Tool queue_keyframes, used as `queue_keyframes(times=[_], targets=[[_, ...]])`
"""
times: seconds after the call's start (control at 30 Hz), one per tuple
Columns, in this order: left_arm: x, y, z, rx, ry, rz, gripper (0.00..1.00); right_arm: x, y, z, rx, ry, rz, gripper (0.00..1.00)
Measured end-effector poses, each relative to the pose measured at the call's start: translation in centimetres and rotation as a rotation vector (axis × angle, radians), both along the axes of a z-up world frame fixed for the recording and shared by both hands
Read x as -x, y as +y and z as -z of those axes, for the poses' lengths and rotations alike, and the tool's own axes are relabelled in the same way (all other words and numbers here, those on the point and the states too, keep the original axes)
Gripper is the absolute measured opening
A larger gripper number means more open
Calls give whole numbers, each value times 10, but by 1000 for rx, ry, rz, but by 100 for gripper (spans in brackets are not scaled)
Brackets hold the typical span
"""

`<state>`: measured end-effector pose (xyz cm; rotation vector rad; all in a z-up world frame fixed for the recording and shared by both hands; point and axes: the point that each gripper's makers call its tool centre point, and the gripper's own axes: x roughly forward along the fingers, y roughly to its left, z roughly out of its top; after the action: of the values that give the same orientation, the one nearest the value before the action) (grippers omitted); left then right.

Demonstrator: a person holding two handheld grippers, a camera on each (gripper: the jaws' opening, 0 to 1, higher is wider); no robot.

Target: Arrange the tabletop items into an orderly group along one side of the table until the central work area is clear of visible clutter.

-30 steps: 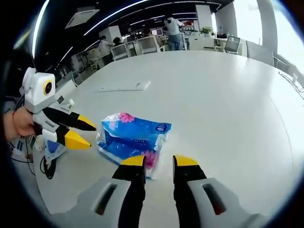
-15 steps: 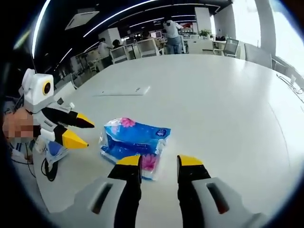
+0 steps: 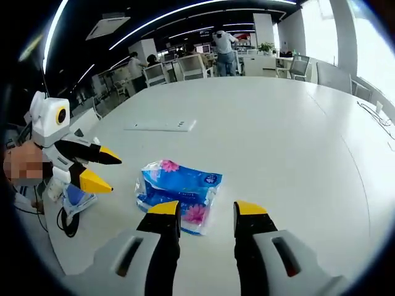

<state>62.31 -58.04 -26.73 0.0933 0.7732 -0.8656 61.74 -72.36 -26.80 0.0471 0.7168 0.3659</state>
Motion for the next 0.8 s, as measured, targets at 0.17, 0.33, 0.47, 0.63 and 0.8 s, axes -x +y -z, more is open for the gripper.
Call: queue_keyframes(times=[0.17,0.33,0.47,0.63,0.8], targets=[[1,5,-9,7,-12,-13,51,4,0,-10,-5,-14,2,35],[4,13,-17,11,-26,-23,54,7,2,-19,-4,-26,-2,36],[6,18,-22,10,-37,-35,57,11,6,-26,-6,-36,-6,37],[11,24,-30,20,-50,-50,59,18,13,-32,-5,-46,-23,38],[15,32,-38,29,-61,-66,61,24,20,-39,-16,-55,-31,39]])
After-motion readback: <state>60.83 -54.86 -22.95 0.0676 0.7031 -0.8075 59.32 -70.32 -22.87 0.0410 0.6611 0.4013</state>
